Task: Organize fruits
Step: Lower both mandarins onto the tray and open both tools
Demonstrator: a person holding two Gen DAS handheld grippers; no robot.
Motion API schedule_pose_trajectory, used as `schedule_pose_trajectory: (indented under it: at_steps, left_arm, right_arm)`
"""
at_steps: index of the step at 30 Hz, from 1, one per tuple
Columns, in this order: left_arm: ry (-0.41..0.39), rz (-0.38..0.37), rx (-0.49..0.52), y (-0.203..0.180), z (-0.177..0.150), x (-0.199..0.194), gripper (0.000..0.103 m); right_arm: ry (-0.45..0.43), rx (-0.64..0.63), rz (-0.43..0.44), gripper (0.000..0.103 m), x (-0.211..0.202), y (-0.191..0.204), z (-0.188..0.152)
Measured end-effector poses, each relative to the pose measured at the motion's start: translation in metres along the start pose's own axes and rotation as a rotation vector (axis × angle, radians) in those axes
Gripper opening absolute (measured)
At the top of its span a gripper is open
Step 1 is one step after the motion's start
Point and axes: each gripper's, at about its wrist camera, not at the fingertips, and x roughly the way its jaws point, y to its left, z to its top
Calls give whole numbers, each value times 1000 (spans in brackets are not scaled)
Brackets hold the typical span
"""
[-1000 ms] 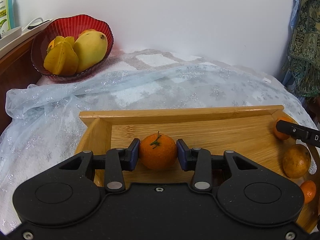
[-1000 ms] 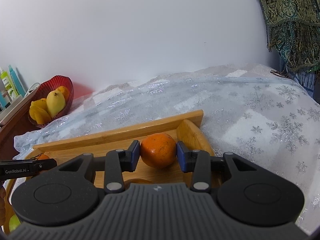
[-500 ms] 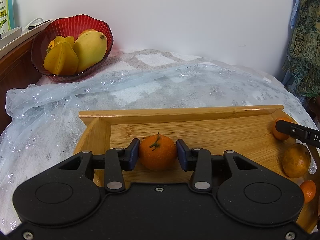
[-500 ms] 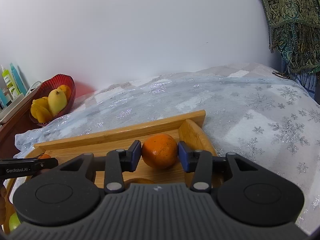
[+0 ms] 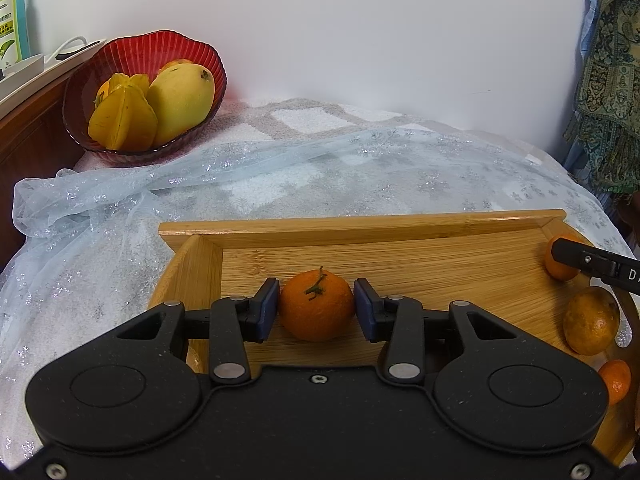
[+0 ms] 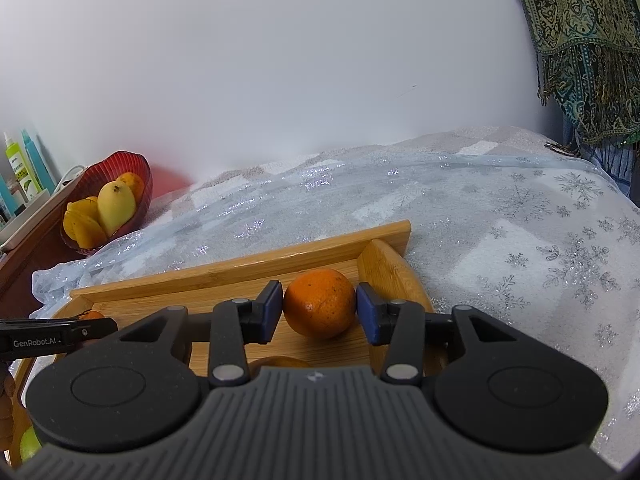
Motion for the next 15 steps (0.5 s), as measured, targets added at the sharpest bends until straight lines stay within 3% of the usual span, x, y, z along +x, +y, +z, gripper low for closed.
schedule_pose_trajectory:
  at_steps: [7,15]
  left_arm:
    - [-11,14,9,-1,0,-4,47]
    - [-35,21,12,-1,1,-12,66]
  right_arm:
    - [-14,-15,-5,59,-3,1,1]
    - [-36,-34,-14,69,-9,4,0]
